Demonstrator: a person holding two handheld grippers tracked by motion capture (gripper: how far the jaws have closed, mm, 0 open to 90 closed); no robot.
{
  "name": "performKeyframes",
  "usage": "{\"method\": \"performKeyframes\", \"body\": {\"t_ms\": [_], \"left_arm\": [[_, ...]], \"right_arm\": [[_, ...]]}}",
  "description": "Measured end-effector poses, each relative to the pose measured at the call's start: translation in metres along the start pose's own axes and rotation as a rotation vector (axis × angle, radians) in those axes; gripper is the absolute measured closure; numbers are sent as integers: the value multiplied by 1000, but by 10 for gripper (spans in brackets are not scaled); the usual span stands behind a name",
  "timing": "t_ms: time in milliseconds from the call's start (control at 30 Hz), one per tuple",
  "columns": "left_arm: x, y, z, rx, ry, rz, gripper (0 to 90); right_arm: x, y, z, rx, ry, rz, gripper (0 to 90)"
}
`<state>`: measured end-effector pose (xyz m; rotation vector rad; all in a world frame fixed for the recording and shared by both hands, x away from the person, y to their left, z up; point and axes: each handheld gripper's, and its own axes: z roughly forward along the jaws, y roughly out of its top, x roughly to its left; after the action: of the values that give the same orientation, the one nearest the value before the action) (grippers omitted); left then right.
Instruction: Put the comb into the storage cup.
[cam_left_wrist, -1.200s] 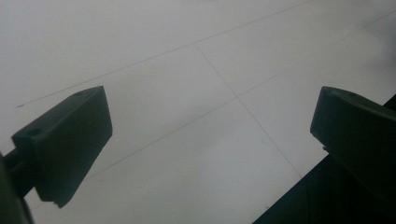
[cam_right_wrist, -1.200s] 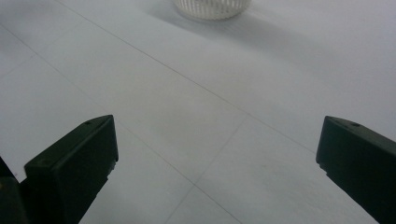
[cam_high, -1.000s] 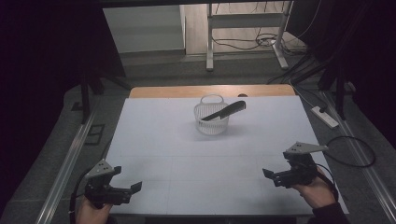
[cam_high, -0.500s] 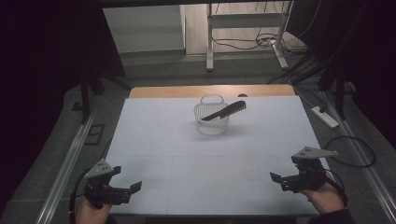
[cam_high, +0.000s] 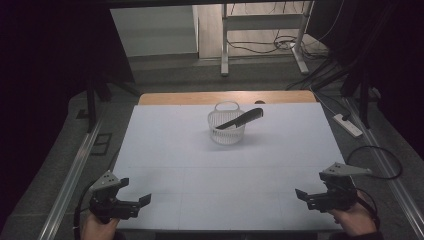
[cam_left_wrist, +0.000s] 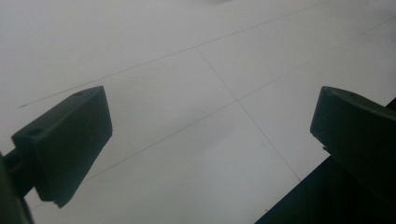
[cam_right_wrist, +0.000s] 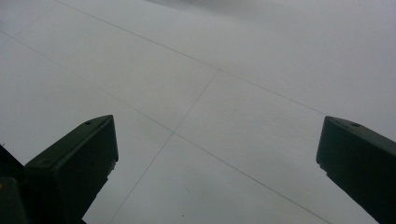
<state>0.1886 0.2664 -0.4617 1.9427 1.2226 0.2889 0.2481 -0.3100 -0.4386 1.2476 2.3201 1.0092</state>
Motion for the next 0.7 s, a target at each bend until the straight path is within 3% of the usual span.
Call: {"method": "performKeyframes", "body": {"t_ms": [700], "left_arm": [[-1, 0, -1, 3, 17, 4, 0]], "right_arm": [[-1, -14, -10, 17, -46, 14, 0]]}}
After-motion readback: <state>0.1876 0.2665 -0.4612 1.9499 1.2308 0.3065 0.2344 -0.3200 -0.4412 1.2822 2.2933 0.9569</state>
